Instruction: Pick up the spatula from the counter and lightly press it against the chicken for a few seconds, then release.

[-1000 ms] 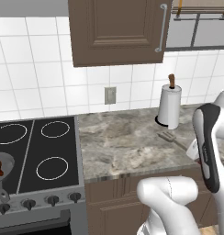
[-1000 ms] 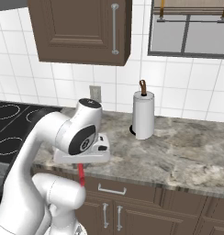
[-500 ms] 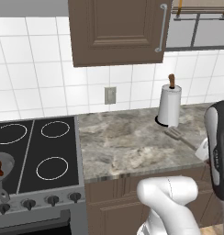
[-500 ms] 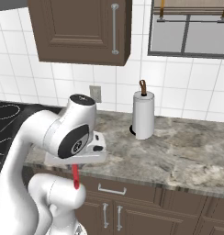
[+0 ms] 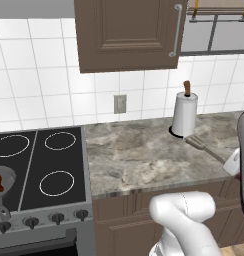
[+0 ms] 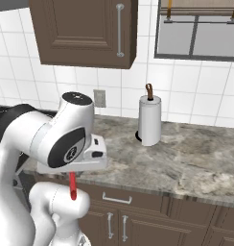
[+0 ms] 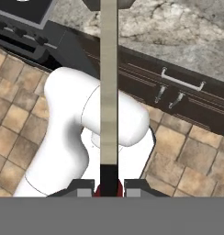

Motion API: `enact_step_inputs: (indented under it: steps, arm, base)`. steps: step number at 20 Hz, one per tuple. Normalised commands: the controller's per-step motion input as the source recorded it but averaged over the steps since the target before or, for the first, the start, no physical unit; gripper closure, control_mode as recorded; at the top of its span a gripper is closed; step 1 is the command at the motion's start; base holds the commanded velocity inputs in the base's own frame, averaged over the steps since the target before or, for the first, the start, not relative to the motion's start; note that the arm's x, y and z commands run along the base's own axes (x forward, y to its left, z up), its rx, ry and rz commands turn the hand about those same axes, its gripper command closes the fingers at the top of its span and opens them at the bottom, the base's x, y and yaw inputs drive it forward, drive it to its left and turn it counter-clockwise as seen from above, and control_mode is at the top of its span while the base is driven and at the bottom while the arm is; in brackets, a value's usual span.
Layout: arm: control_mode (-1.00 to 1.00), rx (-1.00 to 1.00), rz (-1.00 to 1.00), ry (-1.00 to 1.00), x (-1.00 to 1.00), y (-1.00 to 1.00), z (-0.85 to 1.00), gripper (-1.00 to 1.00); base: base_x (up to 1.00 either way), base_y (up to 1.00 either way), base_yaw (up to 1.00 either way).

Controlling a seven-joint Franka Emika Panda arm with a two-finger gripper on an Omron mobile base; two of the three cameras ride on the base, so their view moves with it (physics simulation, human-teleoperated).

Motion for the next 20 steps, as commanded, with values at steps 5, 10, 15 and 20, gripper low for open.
enact_step_inputs:
  steps: [5, 10, 15, 20]
  arm:
    - [-1.0, 0.0, 0.0, 0.0, -0.21, 0.05, 0.24, 1.0]
    - [1.0, 0.0, 0.0, 0.0, -0.09, 0.02, 0.05, 1.0]
    - [1.0, 0.0, 0.0, 0.0, 0.0, 0.0, 0.0, 1.0]
    - [1.0, 0.0, 0.0, 0.0, 0.0, 0.0, 0.0, 1.0]
  base:
    - [0.0, 0.0, 0.0]
    - [-0.14, 0.0, 0.0]
    - [-0.21, 0.04, 0.0]
    - [-0.17, 0.13, -0.01]
